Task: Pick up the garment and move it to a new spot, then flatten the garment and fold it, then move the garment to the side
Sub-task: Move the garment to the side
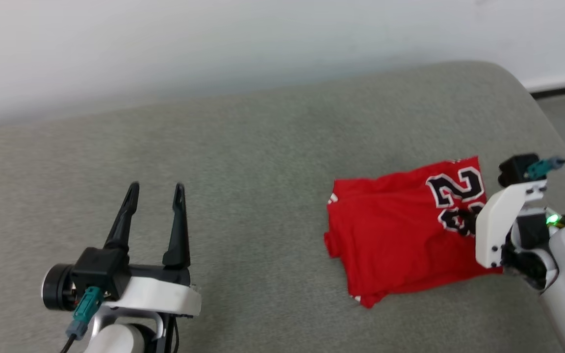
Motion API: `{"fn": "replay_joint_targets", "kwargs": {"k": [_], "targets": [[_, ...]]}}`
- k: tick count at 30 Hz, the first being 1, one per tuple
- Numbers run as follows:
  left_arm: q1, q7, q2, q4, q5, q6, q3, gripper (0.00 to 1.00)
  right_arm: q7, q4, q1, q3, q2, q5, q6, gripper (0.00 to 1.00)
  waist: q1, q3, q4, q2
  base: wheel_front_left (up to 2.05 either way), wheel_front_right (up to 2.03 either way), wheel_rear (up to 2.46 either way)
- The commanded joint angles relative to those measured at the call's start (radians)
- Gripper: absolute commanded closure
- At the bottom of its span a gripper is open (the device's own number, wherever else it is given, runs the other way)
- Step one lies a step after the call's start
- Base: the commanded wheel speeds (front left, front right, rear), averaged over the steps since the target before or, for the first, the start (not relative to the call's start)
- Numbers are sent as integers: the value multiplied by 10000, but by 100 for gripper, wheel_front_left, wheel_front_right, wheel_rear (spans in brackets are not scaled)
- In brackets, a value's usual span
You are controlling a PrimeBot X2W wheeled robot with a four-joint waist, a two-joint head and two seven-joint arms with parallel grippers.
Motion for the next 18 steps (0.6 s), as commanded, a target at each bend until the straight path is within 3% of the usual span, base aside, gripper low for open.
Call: {"fn": "replay_joint_targets", "kwargs": {"k": [1, 8, 18], "targets": [[-320, 59, 67, -116, 126, -28, -44, 0, -125, 151, -492, -24, -64, -151, -7, 100, 0, 1027, -1033, -1, 0, 0, 0], [-1771, 698, 363, -614, 756, -317, -456, 0, -863, 1118, -1971, -475, -689, -810, -7, 100, 0, 2918, -1733, -1, 0, 0, 0], [-3714, 1583, 576, -1069, 1527, -747, -966, 0, -2652, 3174, -3912, -2336, -1295, -1914, -9, 100, 0, 4957, -1738, -1, 0, 0, 0]]}}
